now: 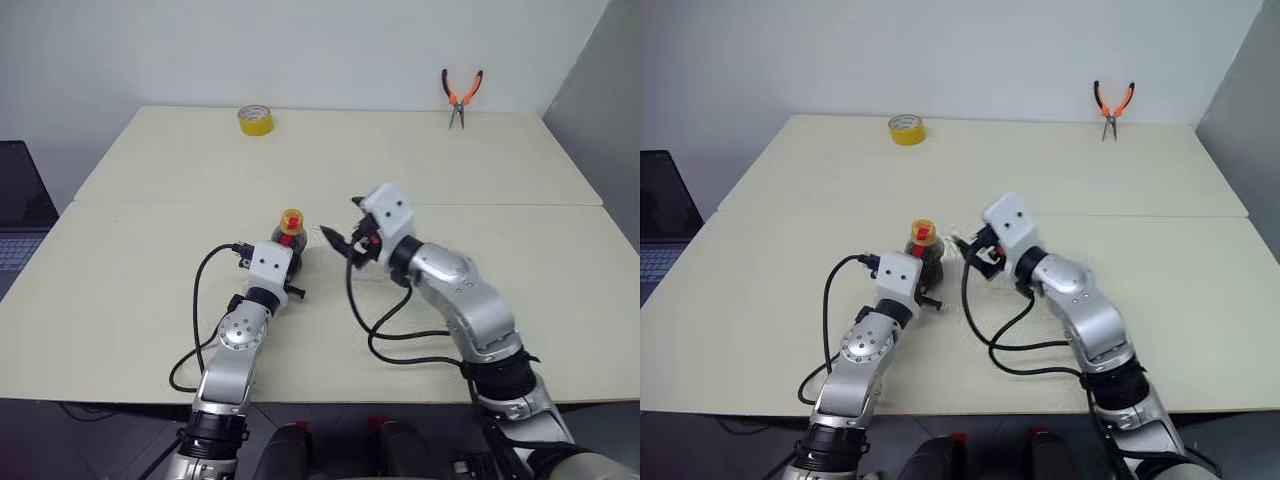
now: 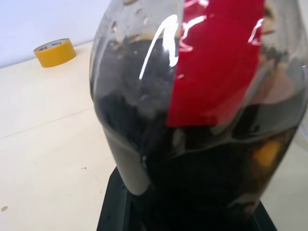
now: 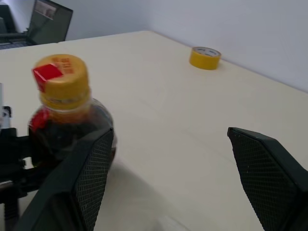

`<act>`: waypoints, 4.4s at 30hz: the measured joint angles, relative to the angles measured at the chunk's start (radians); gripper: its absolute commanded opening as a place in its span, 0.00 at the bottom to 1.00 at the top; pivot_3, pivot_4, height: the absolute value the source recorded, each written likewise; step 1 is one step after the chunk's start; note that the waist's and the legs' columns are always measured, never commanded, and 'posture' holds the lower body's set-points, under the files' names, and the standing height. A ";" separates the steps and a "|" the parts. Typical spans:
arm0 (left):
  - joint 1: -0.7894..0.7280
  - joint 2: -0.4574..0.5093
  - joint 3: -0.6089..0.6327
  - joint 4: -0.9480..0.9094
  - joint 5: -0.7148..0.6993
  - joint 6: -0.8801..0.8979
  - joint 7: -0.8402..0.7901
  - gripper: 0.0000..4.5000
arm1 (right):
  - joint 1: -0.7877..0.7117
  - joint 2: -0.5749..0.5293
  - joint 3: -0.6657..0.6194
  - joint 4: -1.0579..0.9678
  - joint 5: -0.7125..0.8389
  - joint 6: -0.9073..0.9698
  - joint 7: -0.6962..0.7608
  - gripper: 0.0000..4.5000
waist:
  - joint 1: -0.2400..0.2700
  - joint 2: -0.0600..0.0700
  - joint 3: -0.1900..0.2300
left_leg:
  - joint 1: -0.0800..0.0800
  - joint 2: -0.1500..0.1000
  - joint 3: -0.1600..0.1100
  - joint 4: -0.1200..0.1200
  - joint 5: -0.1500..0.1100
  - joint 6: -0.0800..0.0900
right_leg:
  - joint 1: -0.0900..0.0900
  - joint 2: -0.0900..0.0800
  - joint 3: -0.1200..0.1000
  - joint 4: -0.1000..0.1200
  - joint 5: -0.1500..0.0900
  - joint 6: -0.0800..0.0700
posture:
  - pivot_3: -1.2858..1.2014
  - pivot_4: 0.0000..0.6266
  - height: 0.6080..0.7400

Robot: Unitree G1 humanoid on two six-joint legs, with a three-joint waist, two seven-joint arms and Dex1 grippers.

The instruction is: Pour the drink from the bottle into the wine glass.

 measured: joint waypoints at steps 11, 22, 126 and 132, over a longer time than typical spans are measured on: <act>0.000 0.000 0.002 0.000 0.000 -0.002 -0.001 0.15 | 0.000 0.098 -0.045 -0.108 0.175 0.189 0.015 0.90 | 0.000 0.000 0.000 | 0.000 0.000 0.000 0.000 0.000 0.000 | 0.000 0.000 0.000 0.000 0.000 0.000 | 0.52 0.24 1.00; 0.000 0.000 0.002 0.000 0.000 -0.011 -0.002 0.15 | -0.092 0.201 0.009 -0.010 0.165 0.192 -0.057 0.90 | 0.001 0.000 0.000 | 0.000 0.000 0.000 0.001 0.000 0.000 | 0.000 0.000 0.000 0.000 0.000 0.000 | 0.52 0.24 1.00; -0.132 -0.015 0.165 0.127 -0.148 0.054 0.025 0.15 | 0.725 -0.175 -0.318 -0.369 0.222 -0.339 0.047 1.00 | 0.025 -0.001 0.002 | 0.001 0.000 0.001 0.001 0.000 -0.001 | 0.002 0.002 0.002 0.000 -0.001 0.003 | 0.52 0.24 1.00; -0.253 0.037 0.226 0.292 -0.176 0.031 0.026 0.15 | 0.480 -0.255 -0.171 -0.413 0.293 -0.127 0.093 1.00 | 0.027 -0.003 0.003 | 0.001 0.000 -0.002 0.001 0.000 -0.001 | 0.002 0.002 -0.001 -0.001 -0.001 0.002 | 0.52 0.24 1.00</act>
